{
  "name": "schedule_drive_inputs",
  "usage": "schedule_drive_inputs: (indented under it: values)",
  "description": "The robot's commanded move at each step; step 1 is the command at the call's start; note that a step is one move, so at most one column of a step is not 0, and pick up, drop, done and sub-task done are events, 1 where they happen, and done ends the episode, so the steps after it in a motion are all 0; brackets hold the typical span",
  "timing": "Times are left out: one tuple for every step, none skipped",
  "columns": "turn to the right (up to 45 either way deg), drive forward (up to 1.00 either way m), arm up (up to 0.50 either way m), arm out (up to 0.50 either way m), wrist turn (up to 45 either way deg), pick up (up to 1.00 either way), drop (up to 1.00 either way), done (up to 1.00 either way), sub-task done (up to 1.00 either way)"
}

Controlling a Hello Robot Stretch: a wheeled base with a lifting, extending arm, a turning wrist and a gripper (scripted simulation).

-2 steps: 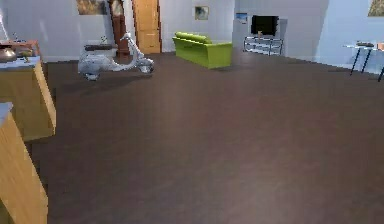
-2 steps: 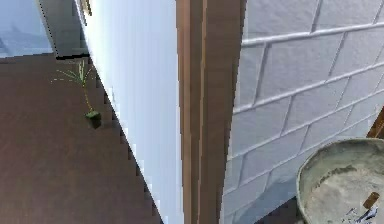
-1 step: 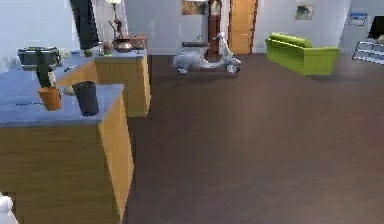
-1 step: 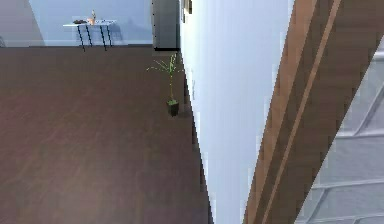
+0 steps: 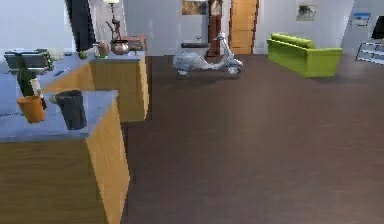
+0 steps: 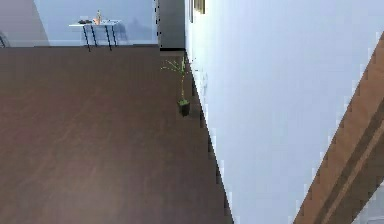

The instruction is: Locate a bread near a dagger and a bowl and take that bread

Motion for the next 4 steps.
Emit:
schedule_drive_inputs:
  values:
    - [45.0, 0.00, 0.00, 0.00, 0.0, 0.00, 0.00, 0.00, 0.00]
    - [21.0, 0.00, 0.00, 0.00, 0.0, 0.00, 0.00, 0.00, 0.00]
    - [0.0, 1.00, 0.00, 0.00, 0.0, 0.00, 0.00, 0.00, 0.00]
    - [3.0, 0.00, 0.00, 0.00, 0.0, 0.00, 0.00, 0.00, 0.00]
